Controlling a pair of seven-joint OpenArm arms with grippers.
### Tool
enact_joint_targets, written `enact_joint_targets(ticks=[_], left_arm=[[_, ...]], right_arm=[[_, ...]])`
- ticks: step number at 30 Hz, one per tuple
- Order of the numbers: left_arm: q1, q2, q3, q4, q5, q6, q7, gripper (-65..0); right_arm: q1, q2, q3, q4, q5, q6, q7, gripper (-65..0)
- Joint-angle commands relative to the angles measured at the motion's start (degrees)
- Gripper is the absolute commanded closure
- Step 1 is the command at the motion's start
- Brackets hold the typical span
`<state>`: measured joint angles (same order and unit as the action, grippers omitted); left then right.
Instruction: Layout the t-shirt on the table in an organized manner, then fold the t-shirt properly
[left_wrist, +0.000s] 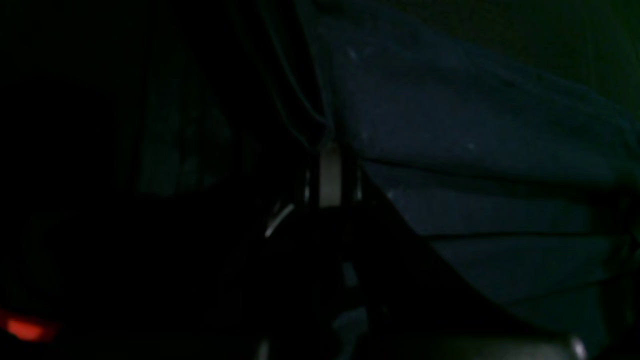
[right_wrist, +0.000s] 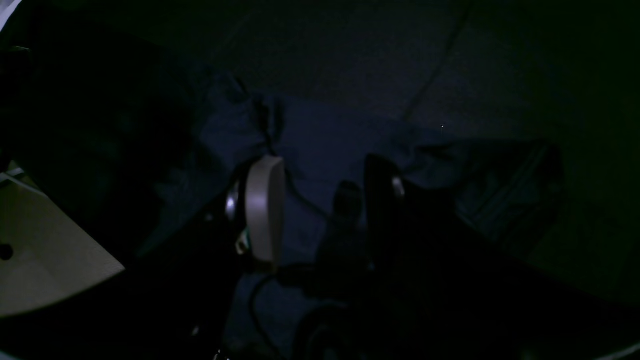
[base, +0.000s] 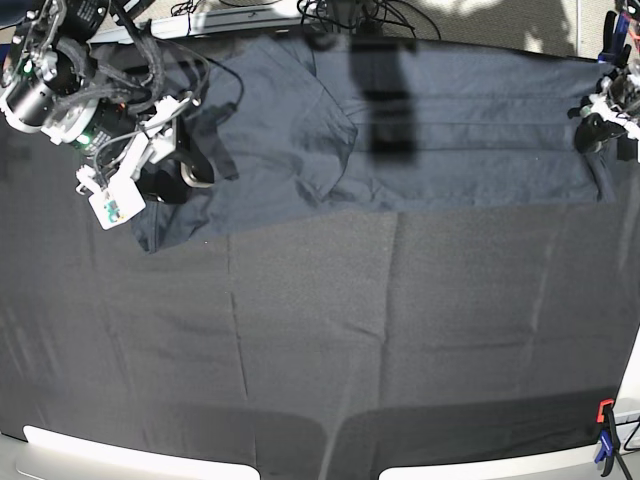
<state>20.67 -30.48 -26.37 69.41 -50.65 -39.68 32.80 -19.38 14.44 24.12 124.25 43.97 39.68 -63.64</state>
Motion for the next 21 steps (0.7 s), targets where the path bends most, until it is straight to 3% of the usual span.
enact_joint_targets(ticks=[1, 9, 19, 21], left_arm=[[0.11, -1.14, -2.08, 0.57, 0.24, -0.32, -0.31, 0.0], [0.15, -1.14, -14.62, 0.76, -1.05, -0.32, 0.79, 0.0], [0.15, -1.11, -15.21, 0.76, -3.58, -0.32, 4.04, 0.0], [0.15, -1.11, -15.21, 0.76, -3.61, -0.32, 4.59, -14.3]], right_arm=[[0.31, 0.61, 0.24, 1.01, 1.22, 0.32, 1.68, -25.6], [0.31, 0.63, 0.24, 1.01, 1.25, 0.32, 1.9, -25.6], [0.31, 0.61, 0.24, 1.01, 1.25, 0.32, 1.95, -25.6], [0.31, 0.63, 0.24, 1.01, 1.25, 0.32, 1.95, -25.6]])
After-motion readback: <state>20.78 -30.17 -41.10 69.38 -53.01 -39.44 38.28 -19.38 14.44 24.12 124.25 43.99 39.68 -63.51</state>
